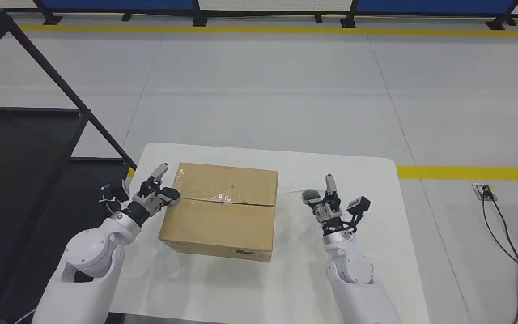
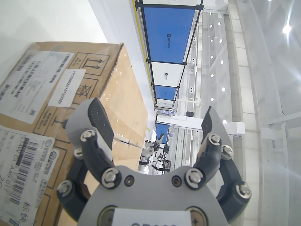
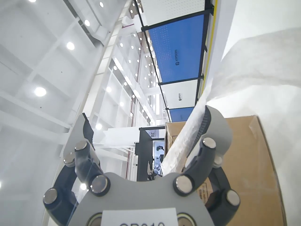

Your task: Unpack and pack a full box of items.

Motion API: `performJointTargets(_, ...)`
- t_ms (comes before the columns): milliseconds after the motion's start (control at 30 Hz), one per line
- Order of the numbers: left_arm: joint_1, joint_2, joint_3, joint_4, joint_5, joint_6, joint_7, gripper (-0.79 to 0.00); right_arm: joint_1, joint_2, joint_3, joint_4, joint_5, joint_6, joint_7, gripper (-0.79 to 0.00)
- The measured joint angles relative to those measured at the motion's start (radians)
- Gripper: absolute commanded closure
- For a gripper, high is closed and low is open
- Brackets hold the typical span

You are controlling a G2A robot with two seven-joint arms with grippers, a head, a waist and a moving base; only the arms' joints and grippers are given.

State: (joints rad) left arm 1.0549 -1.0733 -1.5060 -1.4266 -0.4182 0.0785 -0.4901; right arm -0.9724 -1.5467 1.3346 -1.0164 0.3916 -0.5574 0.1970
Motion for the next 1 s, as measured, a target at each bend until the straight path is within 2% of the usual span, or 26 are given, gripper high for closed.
performJointTargets(200,0.012,0.0,-0.006,-0.007,-0.007,-0.002,-0.005,-0.785,-0.07,-0.009,-0.029,-0.103,-0.083,-0.06,-0.119,-0.785)
performJointTargets(533,0.02,-0.001,-0.007,-0.012,-0.015,-0.011,-0.024,-0.785,-0.218,-0.003,-0.038,-0.317,-0.182,-0.08,-0.138,-0.785)
performJointTargets(700,0.027,0.0,-0.014,-0.018,-0.018,-0.017,-0.035,-0.785,-0.198,-0.007,-0.055,-0.344,-0.258,-0.007,-0.198,-0.785)
performJointTargets(1000,0.049,0.005,-0.055,-0.025,-0.03,-0.024,-0.047,-0.785,-0.092,-0.016,-0.076,-0.274,-0.316,0.155,-0.243,-0.785)
